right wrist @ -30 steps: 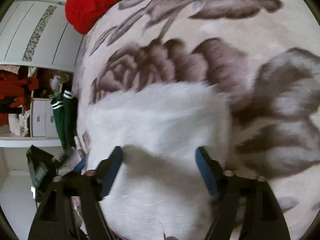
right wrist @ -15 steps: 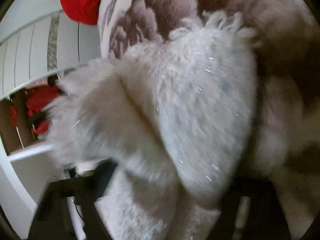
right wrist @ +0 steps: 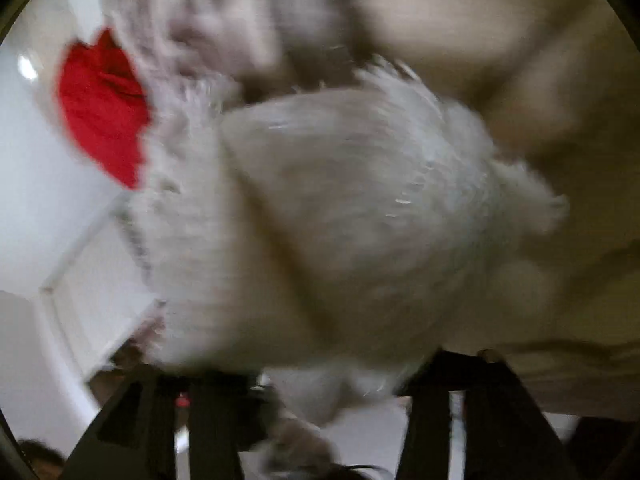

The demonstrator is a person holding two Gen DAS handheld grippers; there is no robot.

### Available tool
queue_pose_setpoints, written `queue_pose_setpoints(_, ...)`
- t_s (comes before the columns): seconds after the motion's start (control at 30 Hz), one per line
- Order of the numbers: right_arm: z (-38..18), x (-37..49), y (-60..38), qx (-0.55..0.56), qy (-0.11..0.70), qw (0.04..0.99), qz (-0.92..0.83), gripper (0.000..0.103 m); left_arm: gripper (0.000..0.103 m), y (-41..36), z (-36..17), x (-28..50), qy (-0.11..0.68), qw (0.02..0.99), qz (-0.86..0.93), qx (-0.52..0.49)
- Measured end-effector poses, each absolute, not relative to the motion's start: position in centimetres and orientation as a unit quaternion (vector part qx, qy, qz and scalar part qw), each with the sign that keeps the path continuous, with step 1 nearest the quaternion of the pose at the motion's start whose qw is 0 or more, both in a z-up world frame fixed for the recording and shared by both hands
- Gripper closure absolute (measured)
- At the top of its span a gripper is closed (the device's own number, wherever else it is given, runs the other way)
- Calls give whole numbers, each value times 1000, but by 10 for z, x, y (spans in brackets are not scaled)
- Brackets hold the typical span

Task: Fold large clothes

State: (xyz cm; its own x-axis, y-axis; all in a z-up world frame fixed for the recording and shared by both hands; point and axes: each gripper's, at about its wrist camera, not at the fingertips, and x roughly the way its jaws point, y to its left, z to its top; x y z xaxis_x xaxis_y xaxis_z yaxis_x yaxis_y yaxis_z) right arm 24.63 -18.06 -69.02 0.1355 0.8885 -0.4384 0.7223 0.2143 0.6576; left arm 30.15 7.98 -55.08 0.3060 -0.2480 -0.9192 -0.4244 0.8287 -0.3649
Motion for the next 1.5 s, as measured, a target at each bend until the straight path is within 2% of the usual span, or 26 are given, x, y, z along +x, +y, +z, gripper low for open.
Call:
queue_pose_setpoints(0.1,-687,245,-214,579,675,451,73,41,32,67,-554,305,569,779,71,-254)
queue_pose_setpoints(0.2,-660,262,-237,521,685,503,86,36,32,62,-551,313,567,789,71,-226)
queue_pose_setpoints(0.43,-564,342,-238,325,675,644,155,36,32,61,-554,319,572,793,61,-202)
queue_pose_setpoints(0.5,-540,365,-194,238,682,662,199,39,32,65,-552,316,574,789,63,-212)
queue_pose_setpoints(0.57,-528,381,-144,148,700,659,230,56,32,72,-549,310,575,784,75,-224)
queue_pose_setpoints(0.63,-533,392,-90,77,719,638,263,57,32,85,-542,300,573,776,106,-239)
queue_pose_setpoints(0.77,-590,387,-24,-78,767,582,257,59,32,108,-540,269,562,766,153,-272)
queue_pose_setpoints(0.87,-638,389,-25,-87,777,575,242,61,34,109,-548,250,571,750,168,-289)
queue_pose_setpoints(0.93,-639,391,-30,-83,769,587,240,61,34,101,-550,245,578,743,162,-296)
queue_pose_setpoints(1.0,-616,390,-43,-69,766,589,247,60,34,90,-543,243,575,749,149,-295)
queue_pose_setpoints(1.07,-584,392,-78,-6,765,582,275,56,34,77,-535,245,574,758,136,-278)
queue_pose_setpoints(1.1,-566,399,-99,35,760,584,283,53,34,71,-533,246,574,762,131,-269)
queue_pose_setpoints(1.13,-551,405,-121,66,751,594,281,45,34,64,-530,246,572,768,129,-257)
queue_pose_setpoints(1.23,-528,416,-181,105,720,640,247,35,34,55,-529,247,570,774,134,-239)
queue_pose_setpoints(1.4,-587,405,-214,142,757,587,251,35,34,57,-529,253,568,777,143,-230)
queue_pose_setpoints(1.43,-599,405,-211,146,763,574,258,36,34,57,-530,255,569,778,143,-226)
queue_pose_setpoints(1.5,-616,395,-217,159,767,570,248,68,34,57,-531,256,570,778,146,-219)
